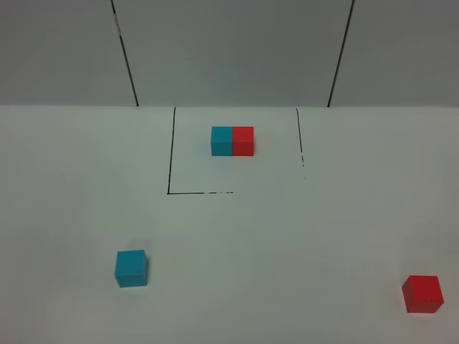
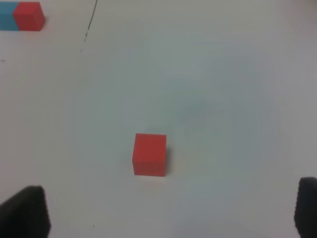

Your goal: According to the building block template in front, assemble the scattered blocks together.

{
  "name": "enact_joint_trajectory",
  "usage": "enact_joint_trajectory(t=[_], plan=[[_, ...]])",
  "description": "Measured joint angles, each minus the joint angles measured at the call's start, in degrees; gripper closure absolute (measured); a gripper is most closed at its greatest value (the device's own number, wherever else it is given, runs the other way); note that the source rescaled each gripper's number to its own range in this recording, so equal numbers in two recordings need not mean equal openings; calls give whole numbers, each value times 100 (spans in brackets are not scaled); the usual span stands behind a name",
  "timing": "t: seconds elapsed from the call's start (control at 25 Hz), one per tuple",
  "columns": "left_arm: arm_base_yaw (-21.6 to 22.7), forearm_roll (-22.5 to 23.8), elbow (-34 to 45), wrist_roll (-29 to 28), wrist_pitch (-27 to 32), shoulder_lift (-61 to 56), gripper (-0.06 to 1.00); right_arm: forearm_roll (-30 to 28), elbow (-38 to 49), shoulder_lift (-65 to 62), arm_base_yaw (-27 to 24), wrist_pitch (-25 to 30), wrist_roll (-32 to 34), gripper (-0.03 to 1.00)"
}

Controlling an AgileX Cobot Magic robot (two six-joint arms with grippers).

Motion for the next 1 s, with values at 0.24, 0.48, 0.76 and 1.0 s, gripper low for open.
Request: enact_joint_trajectory(t=[0.24,0.48,0.76,1.0], plan=[[0,-265,-240,0,-40,1095,16,0,0,0,0,0,0,-3],[0,-840,-1005,12,-76,3649,16,0,0,0,0,0,0,-3],[-169,-1235,-2627,131,1,6659,16,0,0,0,0,0,0,-3],[-1546,-344,-3541,-769,-233,8299,16,0,0,0,0,0,0,-3]])
